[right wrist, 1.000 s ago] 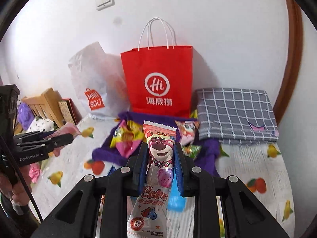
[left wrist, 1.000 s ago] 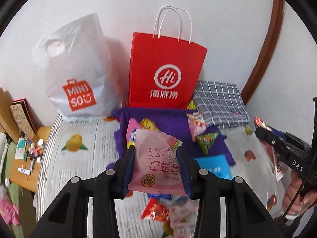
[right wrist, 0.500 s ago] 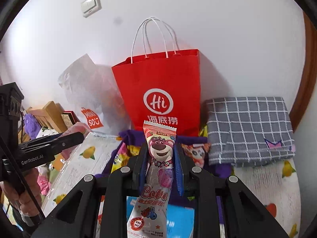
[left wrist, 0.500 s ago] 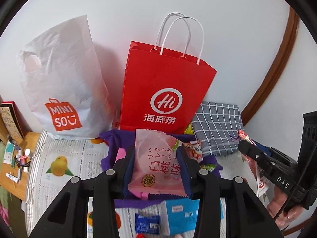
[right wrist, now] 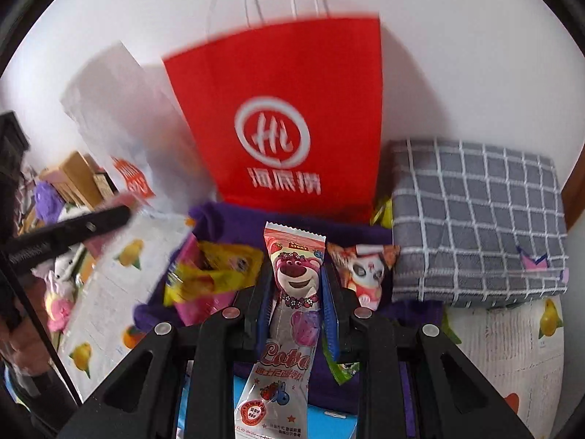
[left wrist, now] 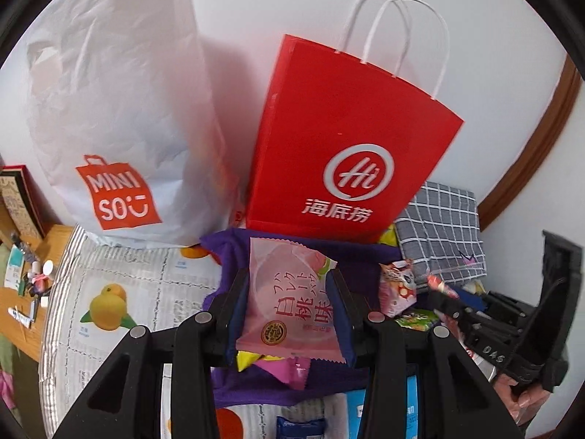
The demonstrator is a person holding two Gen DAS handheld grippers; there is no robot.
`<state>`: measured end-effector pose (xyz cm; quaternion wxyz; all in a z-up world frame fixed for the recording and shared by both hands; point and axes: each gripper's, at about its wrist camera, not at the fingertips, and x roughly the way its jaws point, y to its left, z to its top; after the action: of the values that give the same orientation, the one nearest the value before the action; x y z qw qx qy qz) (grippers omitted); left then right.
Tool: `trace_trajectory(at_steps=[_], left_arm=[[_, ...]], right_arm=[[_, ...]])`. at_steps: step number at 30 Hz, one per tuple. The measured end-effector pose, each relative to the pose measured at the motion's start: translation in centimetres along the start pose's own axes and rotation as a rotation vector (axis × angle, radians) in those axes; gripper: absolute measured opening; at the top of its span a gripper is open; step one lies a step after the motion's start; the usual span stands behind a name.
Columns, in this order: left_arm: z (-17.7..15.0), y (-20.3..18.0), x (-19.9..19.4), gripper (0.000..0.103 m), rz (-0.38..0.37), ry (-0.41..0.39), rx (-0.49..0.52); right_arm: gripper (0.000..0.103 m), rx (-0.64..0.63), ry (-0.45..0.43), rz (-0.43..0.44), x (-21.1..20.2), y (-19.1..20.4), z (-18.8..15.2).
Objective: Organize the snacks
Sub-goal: 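Lift both held snacks and carry them toward the purple towel, then lower the stick snack onto the towel and open the right tool while the left tool lowers the pastry packet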
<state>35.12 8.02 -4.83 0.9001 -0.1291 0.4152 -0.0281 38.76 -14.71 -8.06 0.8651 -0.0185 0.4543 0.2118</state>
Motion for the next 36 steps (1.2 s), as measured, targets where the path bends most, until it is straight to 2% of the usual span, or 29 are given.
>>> trace_trajectory(at_steps=[4,9,26,32,36], left_arm=[[0.0,0.5,0.5,0.039,0.003,0.017,-0.013],[-0.2,0.0,1.3,0.039,-0.005,0.037,0.001],[-0.3,-0.6,2.2,0.039,-0.023,0.06,0.016],[-0.4,-1.0,2.5,0.039,-0.025,0.068,0.026],[-0.6,-1.1,2.8,0.039,-0.025,0.077,0.03]], right_arm=[[0.025,0.009,0.066,-0.005,2.3,-0.4,-0.5],[0.025,0.013,0.108,0.007,3.9,-0.5,-0.9],[0.026,-0.035,0.149,-0.04,7.7,1.1,-1.8],[0.026,-0.044,0.17,-0.081,8.7,0.8,-2.1],[0.026,-0.02,0.185,-0.079,9.1,0.2,-2.1]])
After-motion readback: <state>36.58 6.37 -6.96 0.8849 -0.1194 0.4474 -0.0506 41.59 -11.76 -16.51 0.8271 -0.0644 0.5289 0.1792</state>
